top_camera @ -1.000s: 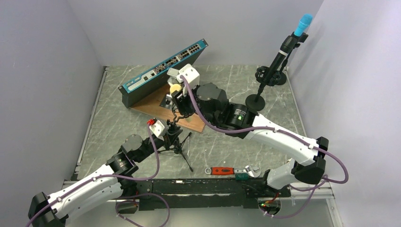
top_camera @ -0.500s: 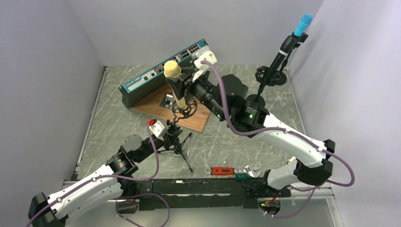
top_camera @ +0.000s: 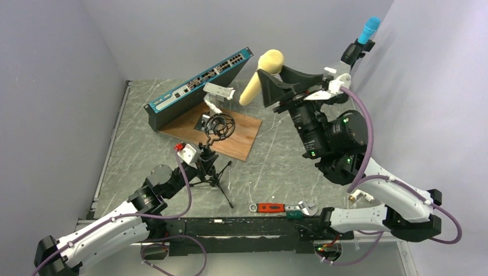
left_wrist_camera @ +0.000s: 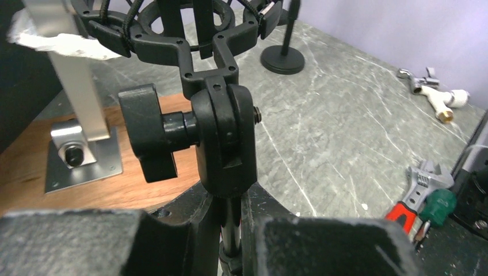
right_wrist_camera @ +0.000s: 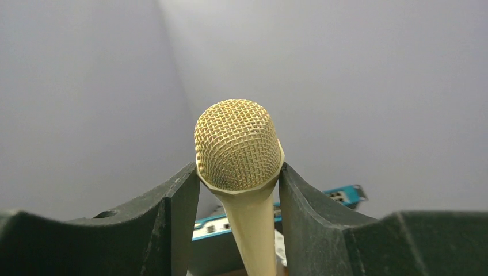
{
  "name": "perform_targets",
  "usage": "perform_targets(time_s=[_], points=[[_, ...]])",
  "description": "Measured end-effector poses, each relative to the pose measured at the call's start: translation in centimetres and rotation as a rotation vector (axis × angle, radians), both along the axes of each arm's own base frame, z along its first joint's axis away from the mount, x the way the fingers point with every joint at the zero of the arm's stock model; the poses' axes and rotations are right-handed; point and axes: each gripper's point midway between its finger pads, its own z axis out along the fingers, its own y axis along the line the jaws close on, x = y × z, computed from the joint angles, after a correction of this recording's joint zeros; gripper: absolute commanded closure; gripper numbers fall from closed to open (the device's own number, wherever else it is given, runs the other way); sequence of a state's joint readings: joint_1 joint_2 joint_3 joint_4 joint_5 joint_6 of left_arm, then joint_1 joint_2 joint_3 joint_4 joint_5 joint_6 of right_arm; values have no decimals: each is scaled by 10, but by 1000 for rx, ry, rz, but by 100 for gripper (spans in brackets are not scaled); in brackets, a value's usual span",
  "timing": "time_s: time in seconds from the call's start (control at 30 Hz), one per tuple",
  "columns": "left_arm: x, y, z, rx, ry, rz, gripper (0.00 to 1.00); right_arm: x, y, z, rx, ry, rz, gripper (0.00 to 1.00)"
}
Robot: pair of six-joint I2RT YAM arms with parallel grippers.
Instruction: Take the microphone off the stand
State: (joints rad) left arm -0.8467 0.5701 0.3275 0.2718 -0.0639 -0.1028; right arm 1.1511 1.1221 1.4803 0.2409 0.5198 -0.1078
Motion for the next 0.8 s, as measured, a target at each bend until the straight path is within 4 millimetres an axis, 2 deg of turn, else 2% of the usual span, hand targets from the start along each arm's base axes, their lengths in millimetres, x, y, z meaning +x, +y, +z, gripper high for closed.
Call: perform_targets(time_s=[0.1,0.23,0.37,0.53,0.67,0.8], points=[[5,9,1,-14,9,60,100,9,-29,-12,12,20,-134,100],[10,24,1,-22,12,141,100,27,-50,-56,-80,108,-320,100],[16,37,1,-36,10,212,100,44,-52,-130,-287,243,-458,100],[20,45,2,-52,17,266,99,60,-47,-220,-542,431,-523,100],[22,48,2,-66,18,291,97,84,-69,-293,-706,654,-559,100],[25,52,2,-79,27,322,95,93,-88,-346,-856,847,-617,100]])
